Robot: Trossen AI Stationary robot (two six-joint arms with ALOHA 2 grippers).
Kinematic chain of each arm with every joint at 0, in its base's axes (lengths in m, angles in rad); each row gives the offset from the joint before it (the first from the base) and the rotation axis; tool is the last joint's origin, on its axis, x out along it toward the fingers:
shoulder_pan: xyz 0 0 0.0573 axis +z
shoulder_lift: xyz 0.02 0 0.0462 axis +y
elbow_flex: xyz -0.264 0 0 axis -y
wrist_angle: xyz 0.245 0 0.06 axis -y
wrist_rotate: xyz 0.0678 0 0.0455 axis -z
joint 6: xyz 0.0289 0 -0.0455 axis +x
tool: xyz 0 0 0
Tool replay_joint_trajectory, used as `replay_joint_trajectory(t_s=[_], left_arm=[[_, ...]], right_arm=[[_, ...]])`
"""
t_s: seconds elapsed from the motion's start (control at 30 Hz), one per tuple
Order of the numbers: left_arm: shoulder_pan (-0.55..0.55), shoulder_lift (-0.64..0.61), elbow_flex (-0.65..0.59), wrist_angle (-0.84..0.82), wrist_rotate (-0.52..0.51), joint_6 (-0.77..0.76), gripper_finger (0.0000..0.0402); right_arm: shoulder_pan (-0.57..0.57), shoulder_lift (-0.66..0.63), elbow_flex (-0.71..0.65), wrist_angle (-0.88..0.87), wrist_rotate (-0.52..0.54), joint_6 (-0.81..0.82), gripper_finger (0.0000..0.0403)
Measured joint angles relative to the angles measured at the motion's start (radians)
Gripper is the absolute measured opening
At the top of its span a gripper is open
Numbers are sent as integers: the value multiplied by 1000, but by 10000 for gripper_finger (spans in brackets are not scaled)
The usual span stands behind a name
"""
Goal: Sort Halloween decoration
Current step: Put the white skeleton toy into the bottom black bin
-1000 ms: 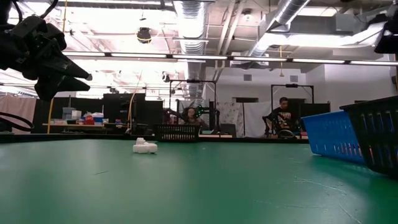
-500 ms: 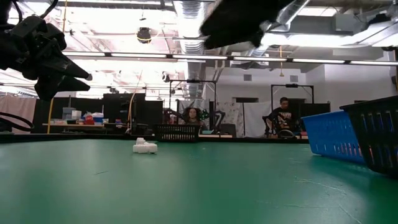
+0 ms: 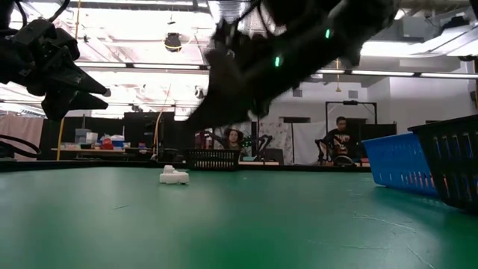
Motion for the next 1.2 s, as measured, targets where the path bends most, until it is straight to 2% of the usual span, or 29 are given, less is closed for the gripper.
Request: replay_joint_trajectory(t_s=[0.27, 1.2], left_arm=[[0, 0, 0, -1, -9, 0, 189], [0, 0, 0, -1, -10, 0, 189]], right_arm=[[-27, 85, 0, 40, -1, 34, 144], [-45, 85, -1, 36, -1, 26, 144]])
